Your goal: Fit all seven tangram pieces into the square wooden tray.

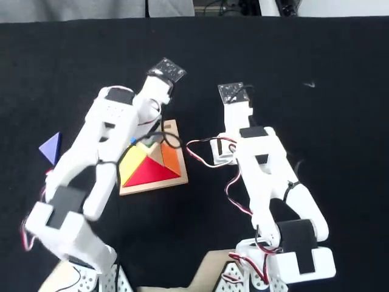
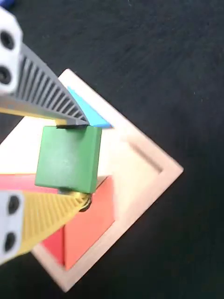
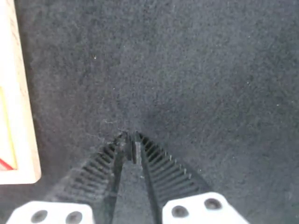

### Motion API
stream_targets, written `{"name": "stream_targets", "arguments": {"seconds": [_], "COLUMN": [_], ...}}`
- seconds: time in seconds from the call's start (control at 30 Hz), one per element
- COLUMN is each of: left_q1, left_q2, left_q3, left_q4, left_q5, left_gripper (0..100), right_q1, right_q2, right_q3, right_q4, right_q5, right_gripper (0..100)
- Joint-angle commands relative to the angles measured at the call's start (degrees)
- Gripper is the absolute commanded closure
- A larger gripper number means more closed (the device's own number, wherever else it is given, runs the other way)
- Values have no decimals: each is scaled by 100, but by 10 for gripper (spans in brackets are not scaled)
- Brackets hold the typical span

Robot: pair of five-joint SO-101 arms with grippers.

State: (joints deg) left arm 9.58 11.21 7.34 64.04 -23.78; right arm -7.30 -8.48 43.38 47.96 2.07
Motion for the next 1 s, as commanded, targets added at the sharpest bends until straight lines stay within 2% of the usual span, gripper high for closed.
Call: {"name": "stream_targets", "arguments": {"seconds": [0.0, 0.6, 0.67, 0.83, 0.97], "left_q1": [-286, -171, -171, -268, -365], "left_q2": [686, 1002, 1002, 958, 949], "left_q3": [-892, -822, -831, -884, -1077], "left_q4": [-35, -18, 97, 220, 255], "left_q5": [-255, -343, -343, -360, -360], "left_gripper": [923, 922, 882, 708, 701], "right_q1": [88, 88, 88, 88, 97], "right_q2": [-13, -22, -22, -31, -40], "right_q3": [-40, -48, -48, -48, -48], "right_q4": [-62, -62, -62, -53, -53], "right_q5": [62, 62, 62, 62, 62], "right_gripper": [986, 986, 986, 985, 985]}}
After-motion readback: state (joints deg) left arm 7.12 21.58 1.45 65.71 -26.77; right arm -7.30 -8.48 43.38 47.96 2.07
